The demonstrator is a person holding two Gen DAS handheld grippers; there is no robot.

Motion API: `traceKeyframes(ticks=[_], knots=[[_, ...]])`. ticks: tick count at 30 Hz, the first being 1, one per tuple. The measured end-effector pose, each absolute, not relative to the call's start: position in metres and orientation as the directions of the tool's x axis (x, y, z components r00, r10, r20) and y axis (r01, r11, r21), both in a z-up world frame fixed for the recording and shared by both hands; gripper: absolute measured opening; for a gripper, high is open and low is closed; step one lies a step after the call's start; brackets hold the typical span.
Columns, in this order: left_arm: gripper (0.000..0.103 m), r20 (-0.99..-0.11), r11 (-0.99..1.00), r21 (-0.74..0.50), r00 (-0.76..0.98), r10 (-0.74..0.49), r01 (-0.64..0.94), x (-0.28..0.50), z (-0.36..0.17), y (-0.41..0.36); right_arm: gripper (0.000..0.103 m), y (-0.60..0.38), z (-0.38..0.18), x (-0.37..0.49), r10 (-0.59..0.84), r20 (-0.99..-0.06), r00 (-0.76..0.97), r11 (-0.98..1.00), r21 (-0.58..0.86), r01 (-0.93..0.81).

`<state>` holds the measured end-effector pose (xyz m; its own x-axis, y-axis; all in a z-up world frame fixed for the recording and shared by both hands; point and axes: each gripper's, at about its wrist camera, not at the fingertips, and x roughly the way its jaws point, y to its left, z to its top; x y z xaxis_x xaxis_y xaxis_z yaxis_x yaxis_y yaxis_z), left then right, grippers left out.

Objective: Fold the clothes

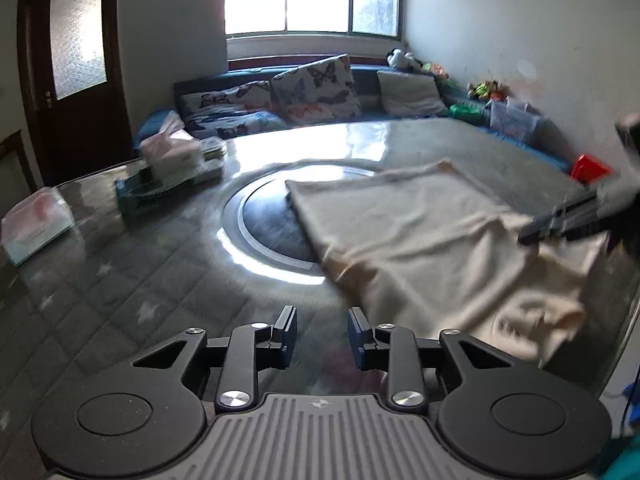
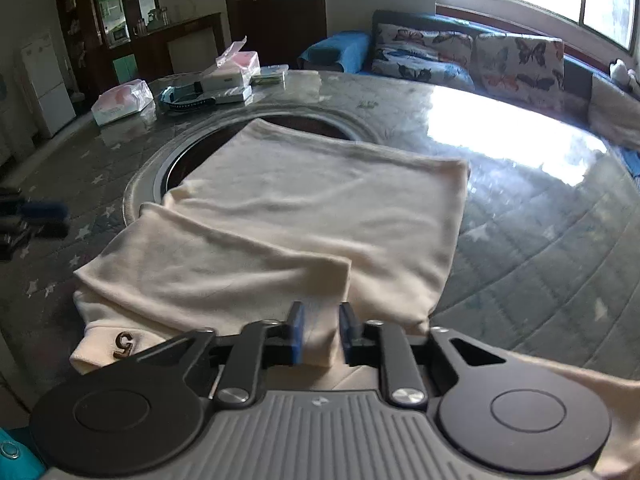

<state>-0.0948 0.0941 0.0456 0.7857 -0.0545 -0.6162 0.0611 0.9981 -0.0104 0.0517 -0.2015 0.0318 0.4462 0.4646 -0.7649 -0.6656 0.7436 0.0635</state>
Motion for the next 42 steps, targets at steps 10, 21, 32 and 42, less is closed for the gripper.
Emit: traceKeyframes(ticks=[10,21,32,42], knots=[[0.031,-0.619,0.988,-0.014,0.775,-0.128,0.152,-0.032,0.029,0.055,0.004,-0.21,0.025,0.044,0.464,-0.767,0.443,0.766,0.097,-0.636],[0.032,-0.652,0.992,-0.004,0.752,-0.099,0.127,-0.01,0.013,0.063,0.014,-0.212,0.033,0.038,0.437,-0.766,0.471,0.769,0.047,-0.637],[0.032,-0.654,0.991,0.017,0.751,-0.089,0.132,-0.007,0.011,0.059,0.015,-0.174,0.026,0.072,0.481,-0.744,0.463,0.721,0.035,-0.692],[0.031,-0.624,0.977,0.017,0.766,-0.155,0.211,-0.012,0.023,0.037,0.015,-0.167,0.033,0.041,0.525,-0.742,0.416,0.65,0.034,-0.759]])
